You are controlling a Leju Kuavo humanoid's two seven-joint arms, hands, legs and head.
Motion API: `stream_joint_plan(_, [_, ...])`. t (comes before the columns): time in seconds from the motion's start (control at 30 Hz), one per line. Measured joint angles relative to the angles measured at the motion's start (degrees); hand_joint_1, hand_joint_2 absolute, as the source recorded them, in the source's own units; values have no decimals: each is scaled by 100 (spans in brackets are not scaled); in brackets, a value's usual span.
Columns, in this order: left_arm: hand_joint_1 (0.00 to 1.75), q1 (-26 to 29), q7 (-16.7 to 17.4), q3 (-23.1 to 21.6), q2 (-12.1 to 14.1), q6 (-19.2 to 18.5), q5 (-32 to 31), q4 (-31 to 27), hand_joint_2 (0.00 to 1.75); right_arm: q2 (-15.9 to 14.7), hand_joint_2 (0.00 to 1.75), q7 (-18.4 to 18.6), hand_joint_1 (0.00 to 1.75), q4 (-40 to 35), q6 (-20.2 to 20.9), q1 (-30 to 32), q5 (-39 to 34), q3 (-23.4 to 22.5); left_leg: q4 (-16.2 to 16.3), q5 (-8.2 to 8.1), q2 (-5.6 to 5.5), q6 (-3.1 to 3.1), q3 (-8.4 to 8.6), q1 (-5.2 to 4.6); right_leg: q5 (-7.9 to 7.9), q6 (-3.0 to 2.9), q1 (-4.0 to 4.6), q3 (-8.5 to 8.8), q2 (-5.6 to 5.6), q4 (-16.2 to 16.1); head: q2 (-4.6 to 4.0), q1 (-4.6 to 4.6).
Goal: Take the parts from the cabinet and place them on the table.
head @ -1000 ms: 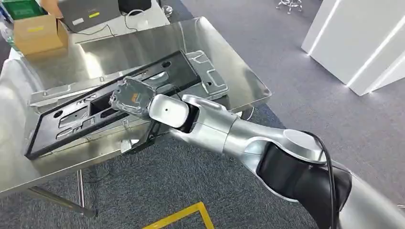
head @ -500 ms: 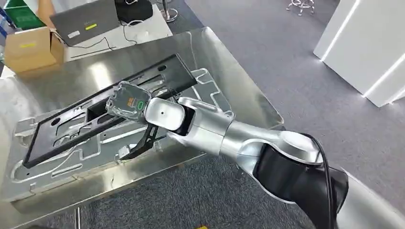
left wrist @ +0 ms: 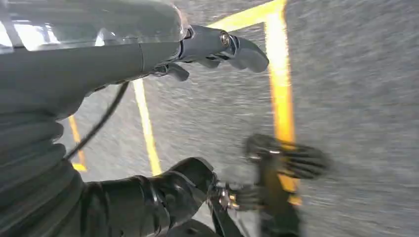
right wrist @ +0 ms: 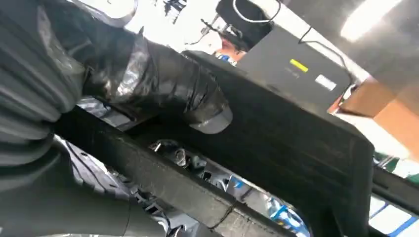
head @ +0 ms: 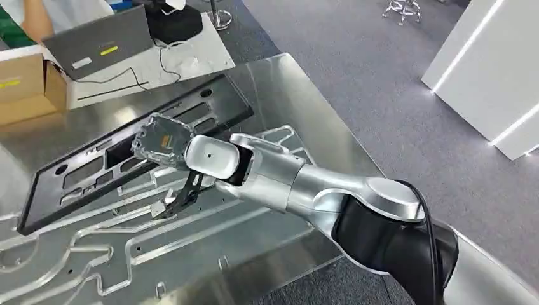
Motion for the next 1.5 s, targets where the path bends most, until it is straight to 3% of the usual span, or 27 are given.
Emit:
stream_joint_plan(0.07, [0,11,2,0,-2,0,0,0,175,-9,175,0,175,11,9,44,0,2,-89,-256,-72,1,407,14,-565,-5,5,-546,-9,-89,0,4])
stream_joint_plan(0.1, [0,21,0,0,-9,0,0,0,175,-33,175,0,175,24,13,46,0,2,-131,-392,-119,-19,617,23,-657,-16,19,-751,-8,-292,0,0])
stream_joint_plan(0.13, [0,44,0,0,-15,0,0,0,175,-46,175,2,175,46,13,48,0,2,-182,-535,-144,-28,848,29,-480,-42,59,-915,-9,-641,0,4])
stream_joint_plan(0.17, [0,128,-2,2,-26,-2,0,2,175,-55,175,2,175,59,13,54,0,2,-240,-683,-149,-31,1075,33,75,-82,96,-1011,-8,-1096,0,2])
stream_joint_plan(0.2, [0,235,-15,7,-48,-2,15,7,175,-85,175,2,175,72,15,98,0,4,-327,-831,-149,-30,1223,49,1289,-158,159,-1044,-12,-1773,0,11])
stream_joint_plan(0.23, [0,291,-9,9,-100,-4,13,26,175,-135,175,2,175,120,15,153,0,7,-252,-942,-211,-84,1441,35,2195,-194,238,-1076,36,-2148,-4,-31])
stream_joint_plan(0.27, [0,230,11,11,-105,4,7,31,175,-146,175,2,175,133,-4,177,0,15,-315,-1040,-298,-184,1399,22,2096,-253,262,-1032,27,-1938,-2,-35])
stream_joint_plan(0.3, [0,172,6,11,-116,33,-22,31,175,-171,175,-20,175,160,0,170,0,15,-398,-1029,-388,-195,1437,52,2052,-303,261,-1036,-39,-1908,2,-17])
stream_joint_plan(0.33, [0,147,-31,13,-114,55,-24,26,175,-179,175,-26,175,173,-4,163,0,15,-253,-862,-429,-236,1364,38,2004,-340,260,-999,-59,-2021,2,-18])
stream_joint_plan(0.37, [0,146,-28,13,-103,83,-35,24,175,-173,175,-26,175,170,-26,108,-4,13,231,-546,-418,-254,1043,44,1940,-345,223,-968,-100,-2114,2,-17])
stream_joint_plan(0.4, [0,175,-26,13,-94,123,-42,20,175,-94,175,-52,175,155,-79,82,-9,13,693,-488,-284,-275,714,83,1903,-332,170,-908,-108,-2170,4,-26])
stream_joint_plan(0.47, [0,151,-26,13,-76,96,-33,17,175,-52,175,-77,175,160,-149,84,-11,13,1209,-900,-56,-354,262,77,1825,-382,162,-857,-155,-2203,2,-28])
stream_joint_plan(0.53, [0,143,-35,13,-53,81,-24,17,175,-42,175,-131,175,177,-168,156,-11,19,1545,-1501,-22,-417,-64,77,1761,-360,175,-833,-184,-2186,0,-22])
stream_joint_plan(0.57, [0,155,-48,13,-48,81,-26,17,175,-35,175,-140,175,186,-171,198,-9,31,1586,-1573,-12,-439,-129,77,1758,-358,175,-832,-184,-2162,0,-26])
stream_joint_plan(0.63, [0,194,-151,13,-48,57,-33,17,175,-17,175,-142,175,197,-175,248,-11,48,1164,-1217,-3,-470,43,90,1810,-362,163,-861,-163,-2085,0,-26])
stream_joint_plan(0.7, [0,190,-413,15,-37,-70,-11,17,175,-13,175,-148,175,199,-190,255,2,52,251,-674,-12,-462,452,104,1874,-302,149,-948,-83,-1966,2,-28])
stream_joint_plan(0.73, [0,165,-459,13,-35,-74,-11,17,175,-13,175,-153,175,201,-197,275,2,52,225,-722,-19,-380,364,76,1898,-268,166,-954,-68,-1920,4,-28])
stream_joint_plan(0.77, [0,132,-485,15,-35,-90,2,17,175,-22,175,-155,175,221,-208,288,9,55,258,-1071,9,-281,338,44,1914,-243,170,-978,-46,-1903,-2,-20])
stream_joint_plan(0.9, [0,70,-490,17,-24,-138,-2,15,175,-22,175,-173,175,256,-240,301,9,55,197,-490,88,-61,346,81,1987,-89,164,-1012,0,-1905,0,-26])
stream_joint_plan(0.97, [0,34,-492,17,-22,-146,-2,15,175,-35,175,-173,175,275,-249,293,9,55,185,-410,122,-19,310,75,1401,-39,140,-1201,-11,-1340,0,-24])
stream_joint_plan(1.03, [0,30,-496,17,-22,-142,-9,15,175,-44,175,-173,175,293,-254,318,7,55,191,-379,141,-23,260,70,877,12,94,-1485,-14,-390,0,-22])
stream_joint_plan(1.1, [0,35,-494,17,-22,-111,-22,15,175,-63,175,-173,175,319,-258,364,7,55,196,-375,143,-29,242,71,790,44,59,-1473,-24,-56,0,-20])
stream_joint_plan(1.2, [0,71,-496,20,-22,-65,-33,15,175,-83,175,-173,175,337,-258,361,0,55,212,-432,134,-84,260,72,1223,-6,40,-667,-56,-1211,0,-20])
stream_joint_plan(1.23, [0,93,-496,22,-22,-35,-33,15,175,-85,175,-173,175,337,-256,355,-4,55,211,-452,134,-98,248,72,1070,-51,56,-519,-91,-1463,0,-22])
stream_joint_plan(1.33, [0,95,-492,31,-15,33,-46,15,175,-118,175,-177,175,335,-254,341,-11,55,192,-459,80,-207,216,69,1017,-125,145,-459,-78,-1604,0,-22])
stream_joint_plan(1.4, [0,120,-490,33,-2,68,-83,13,175,-122,175,-184,175,332,-254,342,-17,55,151,-447,76,-168,249,77,1047,-116,118,-414,-80,-1680,0,-22])
stream_joint_plan(1.5, [0,118,-487,37,-2,101,-94,13,175,-125,175,-184,175,323,-254,347,-22,55,109,-438,87,-205,281,83,1038,-134,120,-408,-70,-1682,0,-22])
